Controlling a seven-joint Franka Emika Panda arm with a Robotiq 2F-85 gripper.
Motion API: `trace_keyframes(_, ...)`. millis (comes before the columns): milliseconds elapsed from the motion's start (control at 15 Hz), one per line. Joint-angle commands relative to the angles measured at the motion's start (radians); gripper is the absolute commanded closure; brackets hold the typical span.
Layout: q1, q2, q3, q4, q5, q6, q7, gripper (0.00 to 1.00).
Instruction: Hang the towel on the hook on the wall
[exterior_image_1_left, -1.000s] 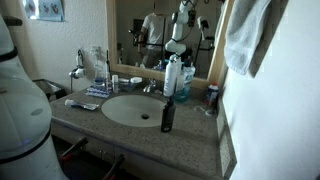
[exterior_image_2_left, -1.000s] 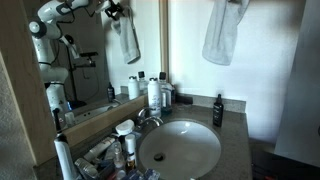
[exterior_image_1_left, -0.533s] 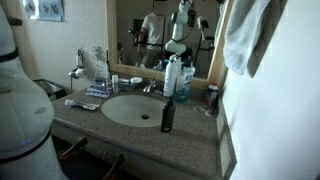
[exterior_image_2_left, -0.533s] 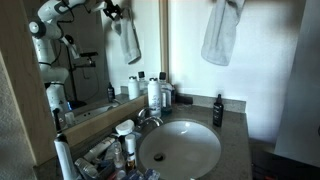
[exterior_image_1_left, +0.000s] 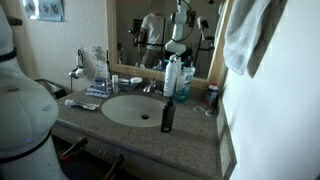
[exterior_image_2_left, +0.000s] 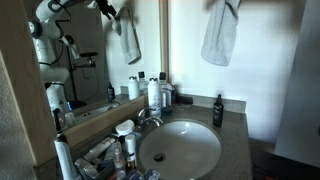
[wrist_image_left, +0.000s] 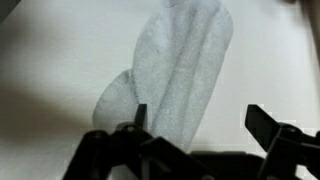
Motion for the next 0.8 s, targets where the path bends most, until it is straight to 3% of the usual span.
trace_keyframes(0,0.056,-0.093,0.059,-0.100,0.023,-0.016,-0.059,0.00)
trace_keyframes(333,0.144,-0.254,0.133,-0.298,0.065,0.073,-0.025,0.00)
trace_keyframes(733,0.153,-0.403,0.206,-0.495,0.106,0.183,0.004,0.00)
